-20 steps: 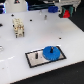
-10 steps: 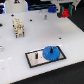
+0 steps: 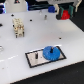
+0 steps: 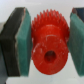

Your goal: Insert the blue gear onto the right peg, followed by the red gear

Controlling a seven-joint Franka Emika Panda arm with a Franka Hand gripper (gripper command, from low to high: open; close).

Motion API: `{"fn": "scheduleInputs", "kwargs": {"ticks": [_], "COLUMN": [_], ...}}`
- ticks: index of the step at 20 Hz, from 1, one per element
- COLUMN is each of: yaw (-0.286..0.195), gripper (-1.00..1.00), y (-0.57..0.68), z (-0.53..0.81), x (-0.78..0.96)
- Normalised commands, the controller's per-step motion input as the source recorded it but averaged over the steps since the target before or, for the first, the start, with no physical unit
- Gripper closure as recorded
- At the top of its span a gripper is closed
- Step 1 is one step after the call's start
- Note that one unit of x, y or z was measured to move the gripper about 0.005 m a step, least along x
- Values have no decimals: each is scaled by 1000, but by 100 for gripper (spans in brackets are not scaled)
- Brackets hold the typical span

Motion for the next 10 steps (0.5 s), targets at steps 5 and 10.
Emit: {"fn": "scheduleInputs", "kwargs": {"ticks": [5, 10], "yaw": [0, 0], "gripper": [100, 100], "y": [-225, -234], "z": [272, 173], "x": [783, 765]}}
